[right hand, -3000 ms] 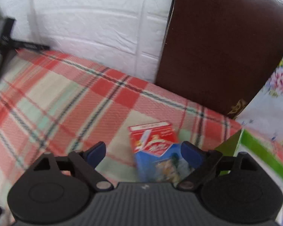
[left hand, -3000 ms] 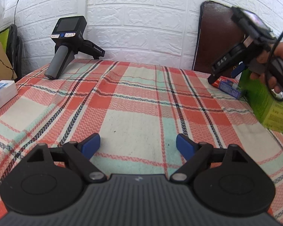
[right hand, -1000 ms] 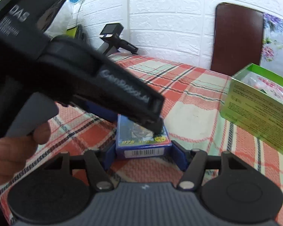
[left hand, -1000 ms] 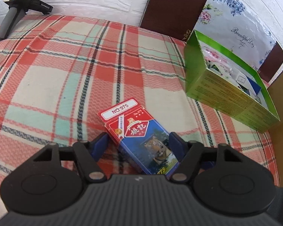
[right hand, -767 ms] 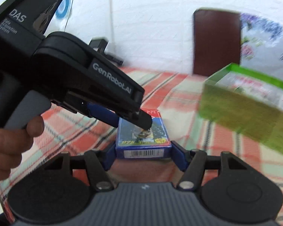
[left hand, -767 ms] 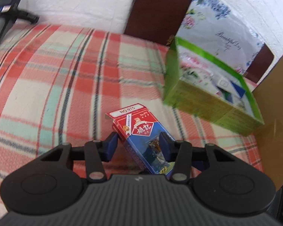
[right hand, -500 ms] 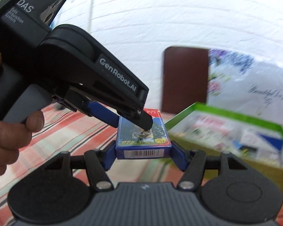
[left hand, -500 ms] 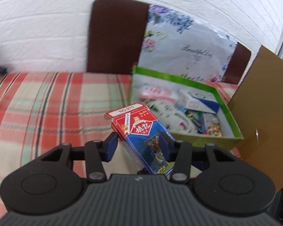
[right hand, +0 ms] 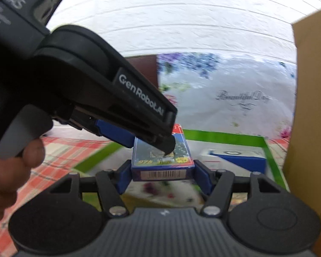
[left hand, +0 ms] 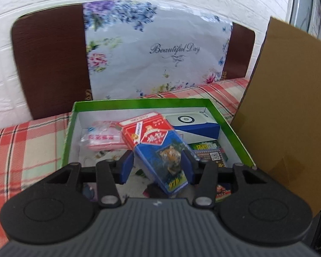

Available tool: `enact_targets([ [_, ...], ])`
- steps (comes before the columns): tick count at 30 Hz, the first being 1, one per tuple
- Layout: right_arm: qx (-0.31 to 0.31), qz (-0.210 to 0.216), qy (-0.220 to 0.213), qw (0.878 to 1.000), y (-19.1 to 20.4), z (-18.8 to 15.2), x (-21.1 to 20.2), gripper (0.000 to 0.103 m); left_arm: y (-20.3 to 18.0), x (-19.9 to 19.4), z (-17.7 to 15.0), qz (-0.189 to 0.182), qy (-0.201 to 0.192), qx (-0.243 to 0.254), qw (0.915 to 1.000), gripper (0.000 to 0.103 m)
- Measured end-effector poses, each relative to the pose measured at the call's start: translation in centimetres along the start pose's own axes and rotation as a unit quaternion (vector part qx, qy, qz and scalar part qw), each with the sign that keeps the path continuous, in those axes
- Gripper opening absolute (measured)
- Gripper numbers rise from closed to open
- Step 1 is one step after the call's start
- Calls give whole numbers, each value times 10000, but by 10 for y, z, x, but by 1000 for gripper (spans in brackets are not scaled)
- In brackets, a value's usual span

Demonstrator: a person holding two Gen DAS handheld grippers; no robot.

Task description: Organize objects

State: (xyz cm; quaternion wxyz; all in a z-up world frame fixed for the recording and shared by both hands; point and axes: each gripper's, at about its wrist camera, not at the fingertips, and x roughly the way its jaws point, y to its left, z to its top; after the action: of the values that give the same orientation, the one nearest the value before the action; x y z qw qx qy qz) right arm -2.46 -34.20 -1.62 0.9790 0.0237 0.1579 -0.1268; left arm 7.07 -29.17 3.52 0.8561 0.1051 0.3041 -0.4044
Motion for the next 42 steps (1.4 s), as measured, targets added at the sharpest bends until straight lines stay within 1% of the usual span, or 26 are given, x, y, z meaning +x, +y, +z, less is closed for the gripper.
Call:
enact_targets([
  [1,-89,-222,127,9996,0,-2,8,62,-3,7,1,198,42,91,9998,52],
  [2,-77,-326,199,9992,-2,-4,14,62,-4,14,0,399,106,162,9990,52],
  [3,27,-311,208,9993,-5,-5,16,62,-4,18,-2,497,170,180,9985,52],
  [5,172,-242,140,9995,-8,-8,12,63,0,16,-7,489,212,99,9985,54],
  [6,117,-233,116,9996,-6,-10,9,63,2,12,-9,494,195,89,9985,55],
  [8,7,-239,67,9997,0,-14,3,63,3,6,-14,613,156,124,9979,62],
  [10,-35,-231,12,9997,6,-16,-6,63,1,-1,-17,694,130,144,9974,62],
  [13,-91,-274,-70,9996,9,-18,-15,67,-2,-14,-19,863,70,216,9960,62],
  [17,-16,-286,-67,9996,8,-15,-30,67,0,-31,-25,1045,84,198,9943,61],
  [22,196,-213,39,9996,10,-20,-54,67,7,-51,-38,1210,137,37,9926,62],
  [34,257,188,394,9987,30,-30,-89,67,20,-87,-83,1440,325,-313,9886,63],
  [42,456,382,551,9967,34,-32,-111,71,25,-103,-105,1567,357,-421,9861,68],
])
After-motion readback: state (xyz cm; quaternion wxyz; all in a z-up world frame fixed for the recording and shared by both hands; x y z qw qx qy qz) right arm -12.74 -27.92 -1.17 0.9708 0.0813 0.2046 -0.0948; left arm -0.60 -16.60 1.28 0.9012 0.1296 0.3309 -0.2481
